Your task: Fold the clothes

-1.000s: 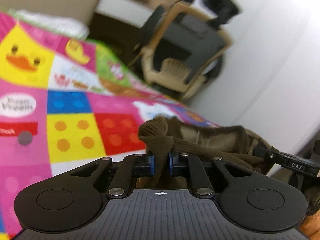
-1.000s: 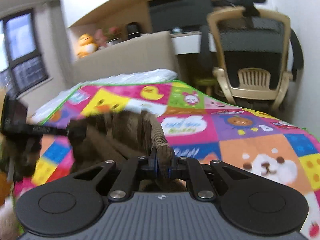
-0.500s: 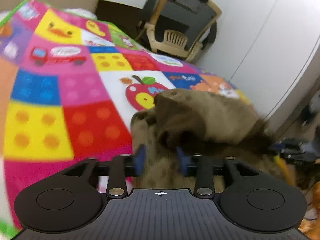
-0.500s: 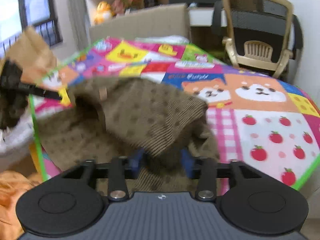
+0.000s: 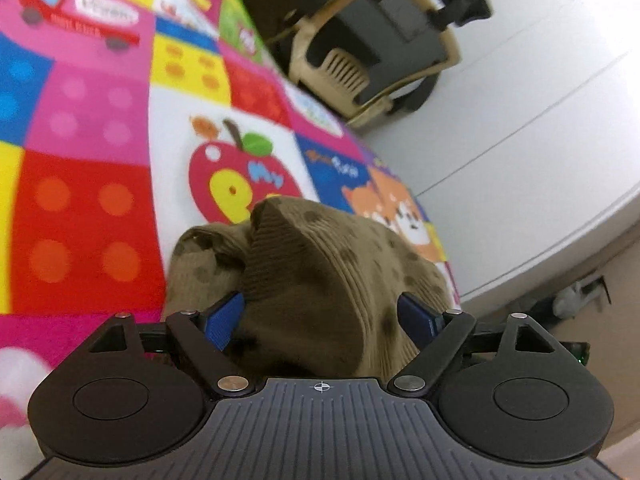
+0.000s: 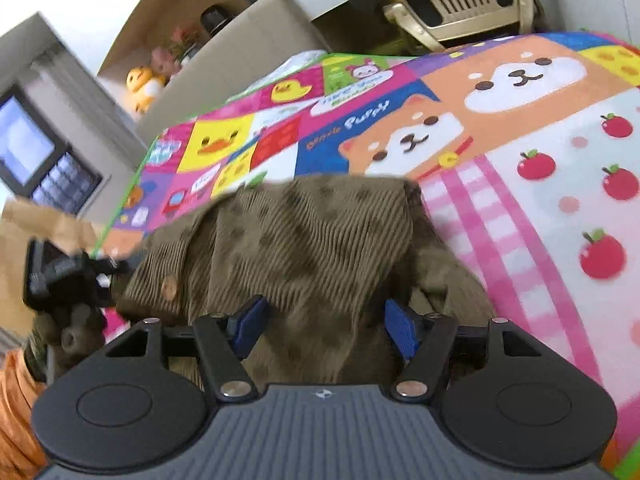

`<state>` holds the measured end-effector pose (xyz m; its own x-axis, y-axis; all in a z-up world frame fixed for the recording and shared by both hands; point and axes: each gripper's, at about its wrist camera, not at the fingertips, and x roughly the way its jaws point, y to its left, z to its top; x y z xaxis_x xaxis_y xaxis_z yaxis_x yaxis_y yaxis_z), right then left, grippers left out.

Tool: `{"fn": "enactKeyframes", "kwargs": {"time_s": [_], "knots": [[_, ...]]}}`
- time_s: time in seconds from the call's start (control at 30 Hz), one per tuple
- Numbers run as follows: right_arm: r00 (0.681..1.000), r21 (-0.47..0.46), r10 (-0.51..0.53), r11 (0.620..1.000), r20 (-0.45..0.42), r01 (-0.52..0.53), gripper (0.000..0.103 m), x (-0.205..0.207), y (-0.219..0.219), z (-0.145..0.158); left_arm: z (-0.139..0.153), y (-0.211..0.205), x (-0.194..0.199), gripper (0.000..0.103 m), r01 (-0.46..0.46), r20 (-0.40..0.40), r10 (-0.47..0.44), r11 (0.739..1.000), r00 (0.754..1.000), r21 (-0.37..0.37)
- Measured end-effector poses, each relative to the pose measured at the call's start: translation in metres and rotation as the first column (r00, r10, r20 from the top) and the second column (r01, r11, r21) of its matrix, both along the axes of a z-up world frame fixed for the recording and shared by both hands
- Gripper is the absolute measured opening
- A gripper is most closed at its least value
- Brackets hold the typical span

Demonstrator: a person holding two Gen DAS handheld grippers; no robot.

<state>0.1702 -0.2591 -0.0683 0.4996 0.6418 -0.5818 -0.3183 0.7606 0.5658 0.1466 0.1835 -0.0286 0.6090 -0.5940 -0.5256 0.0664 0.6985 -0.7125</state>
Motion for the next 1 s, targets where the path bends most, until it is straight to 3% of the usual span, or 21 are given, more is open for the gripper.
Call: {"fn": "enactKeyframes", "kwargs": {"time_s": [0.1,0.2,0.3,0.4,0.47,0.5,0.57,0.6,0.63,0.67,0.7,0.73,0.9,1.0], "knots": [[0.999,-0.015,-0.051,0.999,0.003,0.051,0.064,0.011,0.001,0.000,-0.009,-0.005,0.019,0.061,0.006,-0.027,-0.006,1.000,1.000,-0.012],[0.997,-0.049,-0.069,0.996,0.023,0.070,0.064,0.002,-0.007,0.002,-0.006,-0.015,0.034,0.052,0.001,-0.036,0.000,1.000,0.999,0.028],[0.995,-0.048,-0.090,0.995,0.032,0.091,0.064,-0.010,-0.020,-0.003,0.000,-0.017,0.027,0.051,0.029,-0.008,-0.028,0.999,1.000,0.030],[0.997,0.008,-0.077,0.997,0.024,0.077,0.064,-0.009,-0.017,-0.006,0.003,-0.018,0.020,0.063,0.050,0.011,-0.050,0.998,0.999,0.032],[0.999,0.028,-0.047,0.999,0.027,0.047,0.065,-0.003,-0.006,-0.007,0.000,-0.021,0.019,0.064,0.050,0.005,-0.051,0.998,0.999,0.034],[0.999,0.010,-0.029,1.000,0.043,0.029,0.063,0.000,0.005,-0.007,-0.001,-0.023,0.020,0.064,0.046,-0.001,-0.046,0.998,0.999,0.034],[0.996,-0.077,-0.004,0.997,0.094,0.011,0.038,0.005,0.027,-0.002,-0.005,-0.028,0.027,0.065,0.035,-0.012,-0.035,0.999,0.999,0.029],[0.992,-0.099,0.007,0.995,0.124,0.005,0.032,0.003,0.030,0.006,-0.006,-0.030,0.030,0.065,0.028,-0.017,-0.028,0.999,0.999,0.030],[0.988,-0.113,0.018,0.994,0.156,0.000,0.019,0.000,0.032,0.016,-0.005,-0.032,0.033,0.058,0.013,-0.023,-0.012,0.999,1.000,0.046],[0.981,-0.111,0.028,0.994,0.194,-0.006,0.014,-0.006,0.030,0.028,-0.001,-0.032,0.034,0.052,-0.003,-0.026,0.005,0.997,1.000,0.073],[0.972,-0.103,0.030,0.995,0.232,-0.006,0.014,-0.014,0.025,0.041,0.005,-0.031,0.031,0.038,-0.008,-0.015,0.009,0.996,1.000,0.090],[0.964,-0.092,0.032,0.996,0.262,-0.008,0.014,-0.024,0.019,0.053,0.012,-0.029,0.028,0.033,-0.012,-0.003,0.012,0.994,1.000,0.107],[0.940,-0.084,0.090,0.994,0.329,-0.066,0.014,-0.082,-0.006,0.084,0.064,-0.033,-0.027,0.030,0.027,0.157,-0.051,0.988,0.986,0.151],[0.953,-0.108,0.112,0.991,0.283,-0.084,0.015,-0.105,-0.014,0.067,0.075,-0.039,-0.066,0.030,0.054,0.201,-0.088,0.984,0.976,0.168]]}}
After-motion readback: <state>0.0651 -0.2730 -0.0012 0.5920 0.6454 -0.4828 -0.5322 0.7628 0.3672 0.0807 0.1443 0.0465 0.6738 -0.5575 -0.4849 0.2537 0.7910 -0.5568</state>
